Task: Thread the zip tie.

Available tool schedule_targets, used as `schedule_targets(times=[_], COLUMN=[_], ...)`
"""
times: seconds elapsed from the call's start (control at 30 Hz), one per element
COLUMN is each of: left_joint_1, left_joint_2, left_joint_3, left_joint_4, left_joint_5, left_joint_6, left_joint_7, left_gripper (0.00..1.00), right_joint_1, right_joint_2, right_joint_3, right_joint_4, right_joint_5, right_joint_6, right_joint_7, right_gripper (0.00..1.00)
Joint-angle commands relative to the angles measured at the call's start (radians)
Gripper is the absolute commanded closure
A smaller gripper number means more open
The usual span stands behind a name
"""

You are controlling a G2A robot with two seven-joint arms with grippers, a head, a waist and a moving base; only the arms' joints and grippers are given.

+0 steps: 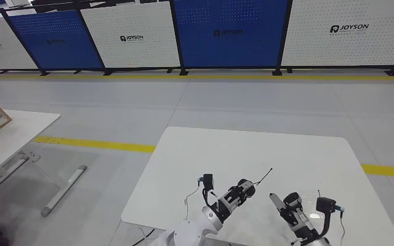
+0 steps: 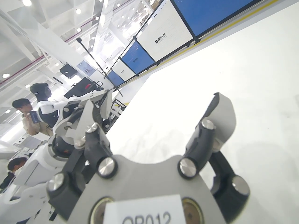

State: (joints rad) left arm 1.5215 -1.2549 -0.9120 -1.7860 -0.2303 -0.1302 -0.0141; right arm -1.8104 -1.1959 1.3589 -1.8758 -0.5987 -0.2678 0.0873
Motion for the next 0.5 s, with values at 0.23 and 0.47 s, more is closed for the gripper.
schedule_targets(times=[0.23, 0.47], left_joint_1=[0.005, 0.004], left_joint_2=[-0.001, -0.002], left_joint_3=[-0.002, -0.001], left_joint_4=[-0.009, -0.009], left_joint_5=[0.005, 0.007], left_joint_6=[-0.015, -0.013], left_joint_7=[0.001, 0.001], left_gripper=[1.0, 1.0], right_joint_1=[0.04, 0.044], right_joint_2=[0.0, 0.0], right_joint_3=[-0.056, -0.06], right_joint_4=[0.049, 0.051], right_joint_5=[-0.264, -0.249], right_joint_6=[0.067, 0.057], right_joint_7=[0.006, 0.012], right_gripper=[0.0, 0.0])
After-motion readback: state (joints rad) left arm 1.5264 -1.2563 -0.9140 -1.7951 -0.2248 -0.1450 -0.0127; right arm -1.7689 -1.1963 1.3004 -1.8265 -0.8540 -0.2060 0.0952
